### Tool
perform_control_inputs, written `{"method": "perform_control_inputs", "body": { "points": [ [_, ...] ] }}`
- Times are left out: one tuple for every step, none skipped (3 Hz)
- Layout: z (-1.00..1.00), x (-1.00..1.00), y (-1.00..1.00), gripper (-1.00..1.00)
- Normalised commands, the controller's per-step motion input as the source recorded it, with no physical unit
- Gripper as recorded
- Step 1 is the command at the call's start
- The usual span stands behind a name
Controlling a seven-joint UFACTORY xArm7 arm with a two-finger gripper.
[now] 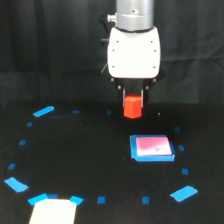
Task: Pick up the red object from the table
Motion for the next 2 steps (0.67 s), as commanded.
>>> {"method": "perform_control_inputs", "body": {
  "points": [
    [-0.21, 0.24, -0.17, -1.00],
    [-0.03, 0.02, 0.13, -1.00]
  ]
}}
